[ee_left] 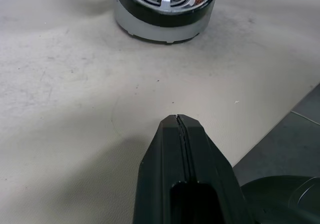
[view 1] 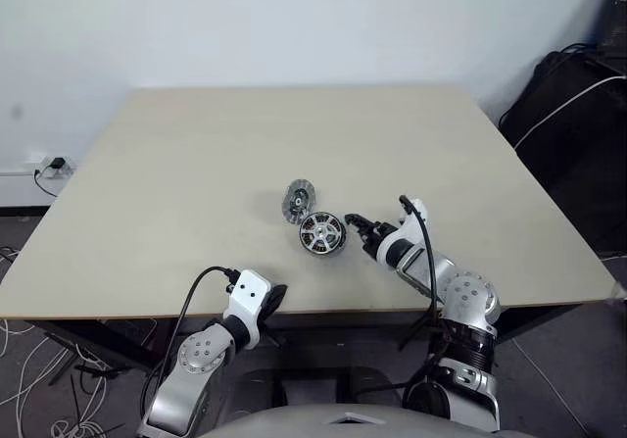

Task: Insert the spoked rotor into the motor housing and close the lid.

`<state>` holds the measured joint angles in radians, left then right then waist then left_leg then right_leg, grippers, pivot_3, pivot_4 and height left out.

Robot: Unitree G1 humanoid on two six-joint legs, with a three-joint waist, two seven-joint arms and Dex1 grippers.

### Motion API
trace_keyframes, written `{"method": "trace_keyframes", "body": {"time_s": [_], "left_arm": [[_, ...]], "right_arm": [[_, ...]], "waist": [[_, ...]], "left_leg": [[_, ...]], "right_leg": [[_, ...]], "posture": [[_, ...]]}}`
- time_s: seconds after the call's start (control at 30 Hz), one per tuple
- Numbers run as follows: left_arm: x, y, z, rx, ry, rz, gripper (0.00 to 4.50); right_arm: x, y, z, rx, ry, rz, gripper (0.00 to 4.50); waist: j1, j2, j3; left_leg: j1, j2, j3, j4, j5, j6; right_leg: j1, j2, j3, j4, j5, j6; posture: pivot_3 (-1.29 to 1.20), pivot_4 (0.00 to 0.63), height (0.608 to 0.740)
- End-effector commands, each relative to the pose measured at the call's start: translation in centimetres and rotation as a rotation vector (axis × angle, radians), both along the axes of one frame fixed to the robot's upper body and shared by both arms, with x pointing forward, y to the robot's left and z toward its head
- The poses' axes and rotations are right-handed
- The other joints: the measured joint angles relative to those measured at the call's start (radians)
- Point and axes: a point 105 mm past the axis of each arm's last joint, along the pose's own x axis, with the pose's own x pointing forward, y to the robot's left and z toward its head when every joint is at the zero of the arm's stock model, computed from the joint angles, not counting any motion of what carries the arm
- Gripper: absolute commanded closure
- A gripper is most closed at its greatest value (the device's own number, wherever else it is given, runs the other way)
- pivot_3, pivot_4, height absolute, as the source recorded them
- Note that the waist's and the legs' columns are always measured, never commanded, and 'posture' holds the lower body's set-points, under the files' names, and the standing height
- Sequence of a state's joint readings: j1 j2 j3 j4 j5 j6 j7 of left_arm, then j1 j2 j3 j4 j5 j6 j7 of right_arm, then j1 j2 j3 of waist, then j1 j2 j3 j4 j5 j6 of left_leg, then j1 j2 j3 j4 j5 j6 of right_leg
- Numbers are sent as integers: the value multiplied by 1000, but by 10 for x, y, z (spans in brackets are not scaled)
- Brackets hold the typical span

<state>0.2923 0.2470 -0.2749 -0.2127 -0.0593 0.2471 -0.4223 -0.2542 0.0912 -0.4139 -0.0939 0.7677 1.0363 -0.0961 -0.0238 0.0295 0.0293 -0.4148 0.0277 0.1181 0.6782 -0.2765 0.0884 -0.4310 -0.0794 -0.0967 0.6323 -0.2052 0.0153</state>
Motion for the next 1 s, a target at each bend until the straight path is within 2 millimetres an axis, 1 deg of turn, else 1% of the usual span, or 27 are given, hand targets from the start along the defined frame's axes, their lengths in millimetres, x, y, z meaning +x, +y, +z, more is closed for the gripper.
{"method": "trace_keyframes", "body": {"time_s": [0.03,0.17,0.2,0.27,0.4,0.5,0.53,0.6,0.77,1.0], "left_arm": [[7,-5,18,-25,-71,-19,4500],[9,-6,18,-27,-75,-19,4500],[9,-6,18,-27,-76,-19,4500],[9,-6,18,-27,-77,-18,4500],[10,-5,19,-26,-78,-13,4500],[10,-5,19,-26,-78,-11,4500],[10,-4,19,-26,-78,-10,4500],[10,-4,18,-26,-77,-9,4500],[9,-4,17,-26,-73,-2,4500],[9,-4,16,-27,-71,1,4500]], "right_arm": [[4,13,22,-39,-142,21,1474],[3,24,34,-33,-233,75,1474],[2,27,35,-44,-244,96,1649],[-1,34,37,-59,-264,148,2073],[-10,56,44,-77,-318,306,3412],[-19,71,36,-111,-287,435,4391],[-22,75,31,-133,-266,470,4480],[-26,81,23,-157,-224,524,4480],[-31,92,20,-167,-194,602,4480],[-15,87,14,-235,-179,549,4480]], "waist": [[-2,0,0],[-2,0,0],[-2,0,0],[-2,0,0],[-1,0,0],[-1,-1,0],[0,-1,0],[0,-1,0],[3,-1,1],[4,-2,0]], "left_leg": [[0,0,0,0,0,0],[2,0,0,0,0,0],[2,0,0,0,0,0],[2,0,0,0,0,0],[1,0,0,0,0,0],[1,0,0,1,0,0],[1,0,0,1,0,0],[2,0,0,1,0,0],[1,0,0,1,0,0],[1,0,0,1,0,0]], "right_leg": [[0,0,0,0,0,0],[1,0,0,0,0,1],[1,0,0,0,0,0],[1,0,0,0,0,0],[1,0,0,0,0,0],[1,0,0,0,0,0],[1,0,0,0,0,0],[1,0,0,0,0,0],[1,0,0,0,0,0],[1,0,0,0,0,0]], "posture": [[0,0,740],[0,0,740],[0,0,740],[0,0,740],[0,0,740],[0,0,740],[0,0,740],[0,0,740],[0,0,740],[0,0,740]]}}
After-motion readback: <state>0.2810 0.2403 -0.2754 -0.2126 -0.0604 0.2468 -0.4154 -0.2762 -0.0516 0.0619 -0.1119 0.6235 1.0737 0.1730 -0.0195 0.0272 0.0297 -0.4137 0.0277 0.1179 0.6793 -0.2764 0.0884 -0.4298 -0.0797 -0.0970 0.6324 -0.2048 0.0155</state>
